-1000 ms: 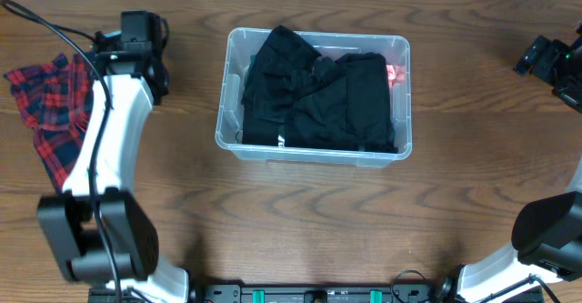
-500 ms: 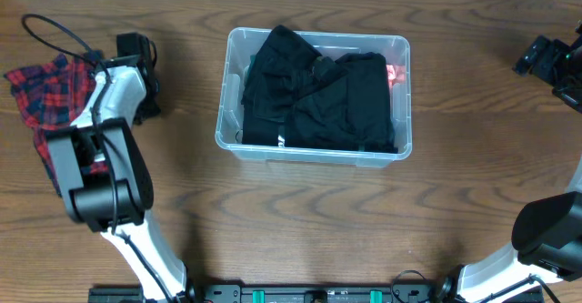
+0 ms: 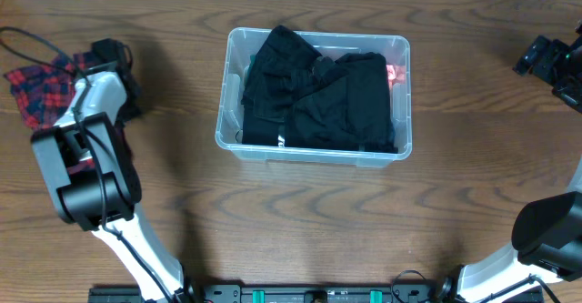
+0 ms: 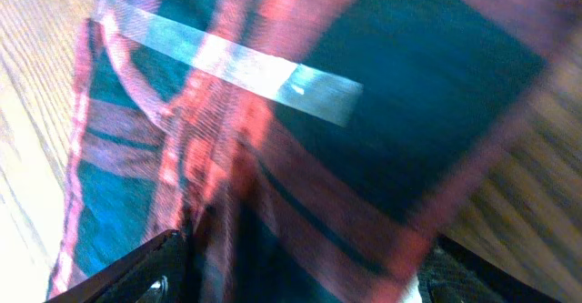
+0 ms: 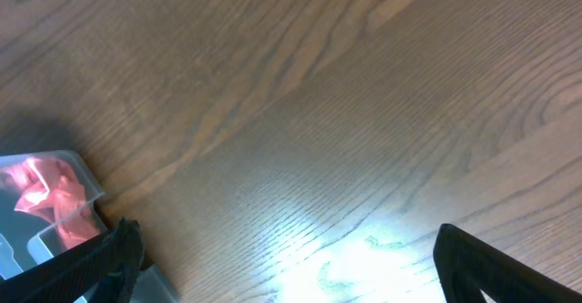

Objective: Pack container
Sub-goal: 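Release the black garment and move the left gripper to the plaid shirt, then grasp the plaid shirt and carry it over the bin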

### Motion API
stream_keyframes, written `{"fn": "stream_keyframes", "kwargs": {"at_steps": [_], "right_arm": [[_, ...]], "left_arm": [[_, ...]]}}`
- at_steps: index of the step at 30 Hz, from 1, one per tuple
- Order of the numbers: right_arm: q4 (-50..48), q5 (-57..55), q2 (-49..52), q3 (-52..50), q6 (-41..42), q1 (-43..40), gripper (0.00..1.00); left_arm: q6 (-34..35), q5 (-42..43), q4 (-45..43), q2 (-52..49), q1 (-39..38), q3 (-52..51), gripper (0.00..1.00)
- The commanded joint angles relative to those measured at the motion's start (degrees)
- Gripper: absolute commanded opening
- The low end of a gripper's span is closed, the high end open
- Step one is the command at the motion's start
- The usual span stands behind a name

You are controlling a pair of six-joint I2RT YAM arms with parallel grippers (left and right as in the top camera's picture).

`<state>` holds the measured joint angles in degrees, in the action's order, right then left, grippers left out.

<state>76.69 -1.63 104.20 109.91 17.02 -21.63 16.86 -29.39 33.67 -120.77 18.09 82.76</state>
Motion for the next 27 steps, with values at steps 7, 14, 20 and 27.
{"fn": "stream_keyframes", "kwargs": {"at_steps": [7, 14, 20, 27], "right_arm": [[0.02, -0.02, 0.2, -0.2, 0.76, -0.11, 0.99], [0.02, -0.02, 0.2, -0.2, 0.76, -0.11, 0.99], [0.02, -0.02, 0.2, -0.2, 0.76, -0.11, 0.99], [0.02, -0.02, 0.2, -0.2, 0.76, -0.11, 0.99]], "left_arm": [[0.04, 3.28, -2.58, -2.16, 3.06, -0.02, 0.69], [-0.39, 5.7, -2.49, -2.6, 2.84, 0.04, 0.06], [-1.46, 9.11, 0.68, 0.9, 2.69, 1.18, 0.06], [-2.89, 12.5, 3.82, 13.44, 2.67, 1.66, 0.06]]}}
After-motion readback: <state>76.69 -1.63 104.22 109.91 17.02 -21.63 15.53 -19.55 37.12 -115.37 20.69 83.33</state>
